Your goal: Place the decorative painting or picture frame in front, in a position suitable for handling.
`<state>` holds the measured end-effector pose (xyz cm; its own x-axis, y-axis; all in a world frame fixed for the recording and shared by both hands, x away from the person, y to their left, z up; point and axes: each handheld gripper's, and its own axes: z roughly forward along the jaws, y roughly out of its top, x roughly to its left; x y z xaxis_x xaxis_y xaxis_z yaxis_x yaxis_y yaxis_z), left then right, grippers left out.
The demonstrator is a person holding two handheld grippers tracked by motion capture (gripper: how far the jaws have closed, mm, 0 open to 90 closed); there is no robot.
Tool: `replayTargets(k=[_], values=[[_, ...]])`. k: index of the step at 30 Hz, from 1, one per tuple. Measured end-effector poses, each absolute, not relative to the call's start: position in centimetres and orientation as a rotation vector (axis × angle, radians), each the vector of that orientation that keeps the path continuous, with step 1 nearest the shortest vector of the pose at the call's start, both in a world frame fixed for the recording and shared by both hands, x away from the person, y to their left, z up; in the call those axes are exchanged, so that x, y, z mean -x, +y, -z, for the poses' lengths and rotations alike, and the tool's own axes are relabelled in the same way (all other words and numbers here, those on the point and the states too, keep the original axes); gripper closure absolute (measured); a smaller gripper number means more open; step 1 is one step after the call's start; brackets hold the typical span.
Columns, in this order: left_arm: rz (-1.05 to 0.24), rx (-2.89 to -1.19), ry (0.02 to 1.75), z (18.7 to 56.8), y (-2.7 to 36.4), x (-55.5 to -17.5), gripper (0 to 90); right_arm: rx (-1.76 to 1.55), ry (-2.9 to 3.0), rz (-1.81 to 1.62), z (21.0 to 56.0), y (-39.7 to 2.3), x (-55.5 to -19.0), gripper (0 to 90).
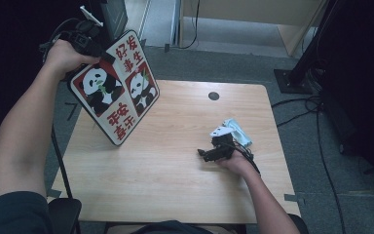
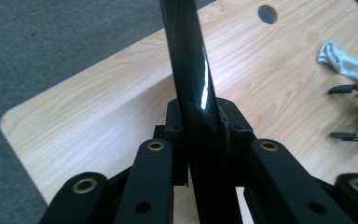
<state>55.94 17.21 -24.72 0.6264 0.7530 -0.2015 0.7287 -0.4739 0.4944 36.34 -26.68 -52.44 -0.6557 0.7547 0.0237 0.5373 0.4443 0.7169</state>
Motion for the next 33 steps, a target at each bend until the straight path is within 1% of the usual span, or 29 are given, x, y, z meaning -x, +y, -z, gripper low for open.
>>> replayTargets(k=[7,10,12,17,21,27,33], values=[[-0.07,-2.344,1.106,24.1,15.8,-55.6,78.5,-1.109,2.4,-1.029,52.4,-26.7,-36.3,2.6],[-0.035,-2.333,1.123,23.7,15.4,-55.5,79.1,-1.109,2.401,-1.028,52.4,-26.7,-36.3,2.6],[-0.02,-2.342,1.1,23.5,15.1,-55.2,79.8,-1.11,2.4,-1.028,52.4,-26.7,-36.3,2.6],[-0.053,-2.379,1.041,22.9,14.1,-54.2,79.9,-1.11,2.401,-1.028,52.4,-26.7,-36.3,2.6],[-0.11,-2.399,0.982,22.0,13.5,-53.1,79.8,-1.108,2.402,-1.029,52.4,-26.7,-36.3,2.6],[-0.093,-2.386,0.946,20.4,12.9,-51.6,79.8,-1.109,2.401,-1.027,52.4,-26.7,-36.3,2.6],[-0.092,-2.424,0.882,19.4,11.3,-49.6,79.7,-1.108,2.402,-1.027,52.4,-26.7,-36.3,2.6]])
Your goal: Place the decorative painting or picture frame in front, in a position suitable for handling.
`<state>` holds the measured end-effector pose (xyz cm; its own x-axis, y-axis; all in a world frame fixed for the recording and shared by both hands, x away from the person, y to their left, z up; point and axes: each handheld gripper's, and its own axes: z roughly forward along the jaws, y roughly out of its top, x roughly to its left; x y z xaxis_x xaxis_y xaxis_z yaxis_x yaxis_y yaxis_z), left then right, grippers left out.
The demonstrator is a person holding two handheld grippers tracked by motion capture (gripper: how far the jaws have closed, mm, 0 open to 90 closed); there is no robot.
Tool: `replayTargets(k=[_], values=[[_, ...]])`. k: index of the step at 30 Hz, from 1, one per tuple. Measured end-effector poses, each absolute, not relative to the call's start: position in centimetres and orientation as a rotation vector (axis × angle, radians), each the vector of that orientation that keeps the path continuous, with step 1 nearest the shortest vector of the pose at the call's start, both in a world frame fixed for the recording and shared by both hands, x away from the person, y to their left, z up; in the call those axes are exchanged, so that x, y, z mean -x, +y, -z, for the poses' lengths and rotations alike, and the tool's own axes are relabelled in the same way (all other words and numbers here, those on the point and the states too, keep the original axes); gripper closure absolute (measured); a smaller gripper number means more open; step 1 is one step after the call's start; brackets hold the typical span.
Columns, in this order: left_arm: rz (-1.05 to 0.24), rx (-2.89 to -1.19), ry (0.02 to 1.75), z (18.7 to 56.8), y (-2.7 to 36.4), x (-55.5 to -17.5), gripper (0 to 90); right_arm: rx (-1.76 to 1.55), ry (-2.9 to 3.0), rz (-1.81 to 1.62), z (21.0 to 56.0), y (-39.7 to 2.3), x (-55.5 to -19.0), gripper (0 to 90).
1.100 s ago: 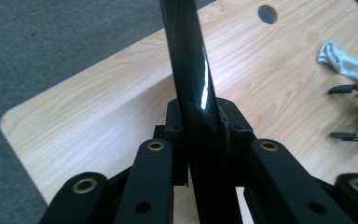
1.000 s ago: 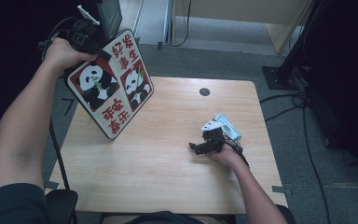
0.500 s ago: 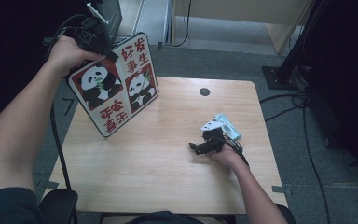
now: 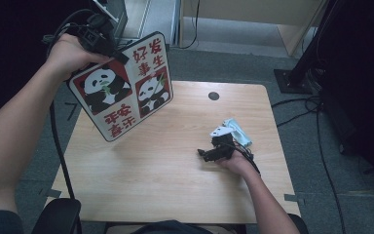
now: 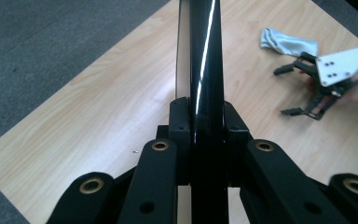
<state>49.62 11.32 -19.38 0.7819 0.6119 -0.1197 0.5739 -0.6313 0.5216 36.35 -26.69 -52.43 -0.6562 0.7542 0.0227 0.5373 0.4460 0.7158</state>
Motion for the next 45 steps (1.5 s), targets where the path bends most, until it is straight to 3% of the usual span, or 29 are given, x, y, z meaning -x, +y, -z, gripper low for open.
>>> replayTargets(k=[24,45], values=[[0.011,-2.479,0.722,21.1,5.4,-43.9,79.5,-1.106,2.403,-1.028,52.4,-26.8,-36.3,2.6],[0.104,-2.493,0.717,23.2,3.5,-43.4,79.2,-1.11,2.403,-1.028,52.4,-26.8,-36.3,2.7]])
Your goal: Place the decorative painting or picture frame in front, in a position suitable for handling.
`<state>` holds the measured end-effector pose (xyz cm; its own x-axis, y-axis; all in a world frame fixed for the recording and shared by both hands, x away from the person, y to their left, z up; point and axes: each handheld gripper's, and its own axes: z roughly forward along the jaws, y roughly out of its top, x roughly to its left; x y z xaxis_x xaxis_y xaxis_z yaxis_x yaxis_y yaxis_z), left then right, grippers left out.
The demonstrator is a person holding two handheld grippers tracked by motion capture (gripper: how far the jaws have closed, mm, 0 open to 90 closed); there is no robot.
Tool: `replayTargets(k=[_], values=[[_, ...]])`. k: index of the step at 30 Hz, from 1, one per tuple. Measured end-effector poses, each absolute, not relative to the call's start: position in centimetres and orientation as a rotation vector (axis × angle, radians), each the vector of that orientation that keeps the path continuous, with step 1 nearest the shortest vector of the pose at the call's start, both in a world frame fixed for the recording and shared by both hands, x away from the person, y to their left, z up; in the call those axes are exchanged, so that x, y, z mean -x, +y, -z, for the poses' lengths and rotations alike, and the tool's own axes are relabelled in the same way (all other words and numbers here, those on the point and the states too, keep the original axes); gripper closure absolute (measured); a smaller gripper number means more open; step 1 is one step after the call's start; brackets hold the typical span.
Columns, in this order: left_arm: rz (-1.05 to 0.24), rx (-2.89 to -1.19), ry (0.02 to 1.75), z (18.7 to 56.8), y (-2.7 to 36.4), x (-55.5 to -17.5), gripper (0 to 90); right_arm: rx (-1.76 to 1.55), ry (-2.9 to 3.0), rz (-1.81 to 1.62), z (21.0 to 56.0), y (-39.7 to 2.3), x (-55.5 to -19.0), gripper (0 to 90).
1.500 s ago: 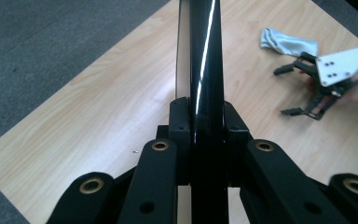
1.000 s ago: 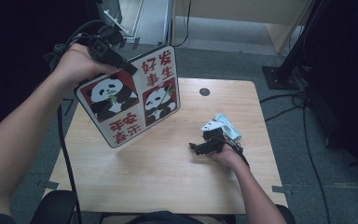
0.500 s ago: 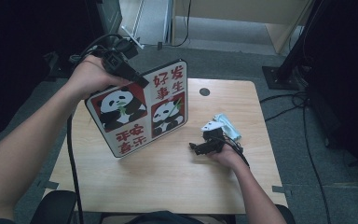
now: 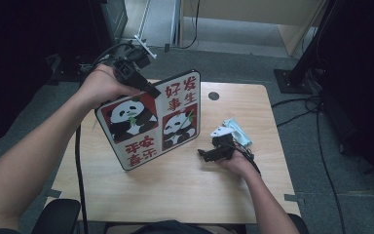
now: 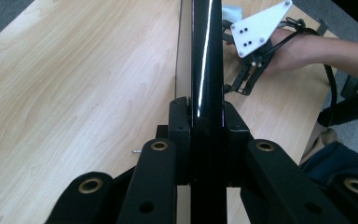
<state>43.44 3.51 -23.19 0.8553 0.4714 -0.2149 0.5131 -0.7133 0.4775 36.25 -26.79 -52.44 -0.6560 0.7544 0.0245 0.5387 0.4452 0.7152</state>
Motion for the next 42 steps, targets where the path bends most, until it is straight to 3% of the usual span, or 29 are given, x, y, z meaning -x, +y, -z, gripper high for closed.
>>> replayTargets(k=[26,35,42], values=[[0.115,-2.465,0.819,23.9,5.0,-45.7,77.4,-1.108,2.402,-1.026,52.4,-26.8,-36.2,2.7],[0.128,-2.454,0.845,24.1,5.4,-46.0,70.9,-1.102,2.407,-1.029,52.4,-26.9,-36.2,2.7],[0.109,-2.427,0.831,24.0,5.9,-46.1,57.7,-1.101,2.407,-1.029,52.4,-26.9,-36.2,2.7]])
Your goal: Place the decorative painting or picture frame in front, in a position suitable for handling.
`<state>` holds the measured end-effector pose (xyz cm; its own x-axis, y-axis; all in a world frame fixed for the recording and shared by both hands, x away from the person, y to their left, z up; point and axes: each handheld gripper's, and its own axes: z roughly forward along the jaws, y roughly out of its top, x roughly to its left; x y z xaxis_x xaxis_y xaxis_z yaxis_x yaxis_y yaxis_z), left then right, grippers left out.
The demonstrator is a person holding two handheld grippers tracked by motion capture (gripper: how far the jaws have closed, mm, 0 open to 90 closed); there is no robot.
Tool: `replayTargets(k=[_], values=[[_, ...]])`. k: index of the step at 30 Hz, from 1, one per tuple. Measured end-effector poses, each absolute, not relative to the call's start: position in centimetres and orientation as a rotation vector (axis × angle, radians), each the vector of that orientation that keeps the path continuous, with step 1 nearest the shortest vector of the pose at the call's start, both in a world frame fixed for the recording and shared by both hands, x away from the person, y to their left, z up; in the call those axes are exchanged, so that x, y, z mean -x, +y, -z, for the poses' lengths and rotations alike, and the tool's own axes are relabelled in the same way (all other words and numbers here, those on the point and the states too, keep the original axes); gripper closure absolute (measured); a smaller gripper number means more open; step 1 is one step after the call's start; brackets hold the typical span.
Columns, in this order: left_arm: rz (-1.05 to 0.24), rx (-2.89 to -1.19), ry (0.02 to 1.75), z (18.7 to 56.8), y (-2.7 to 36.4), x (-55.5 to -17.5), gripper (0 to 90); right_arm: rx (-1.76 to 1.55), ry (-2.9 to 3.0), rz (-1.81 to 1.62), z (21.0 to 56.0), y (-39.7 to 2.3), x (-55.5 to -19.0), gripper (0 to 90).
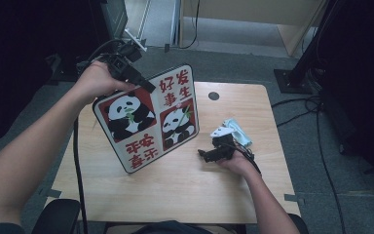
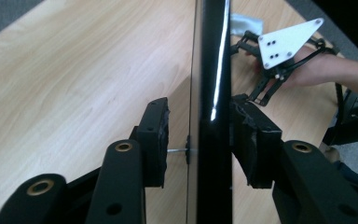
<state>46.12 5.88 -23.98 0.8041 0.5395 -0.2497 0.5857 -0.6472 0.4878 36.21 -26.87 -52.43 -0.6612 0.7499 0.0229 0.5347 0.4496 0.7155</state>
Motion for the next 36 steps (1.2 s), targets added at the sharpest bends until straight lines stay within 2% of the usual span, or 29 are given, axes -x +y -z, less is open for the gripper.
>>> replayTargets(k=[17,36], values=[[0.059,-2.367,0.753,23.1,7.6,-45.0,45.5,-1.101,2.407,-1.03,52.4,-26.9,-36.2,2.7],[-0.048,-2.259,0.702,23.9,12.4,-41.3,42.4,-1.089,2.416,-1.039,52.4,-26.9,-36.2,3.6]])
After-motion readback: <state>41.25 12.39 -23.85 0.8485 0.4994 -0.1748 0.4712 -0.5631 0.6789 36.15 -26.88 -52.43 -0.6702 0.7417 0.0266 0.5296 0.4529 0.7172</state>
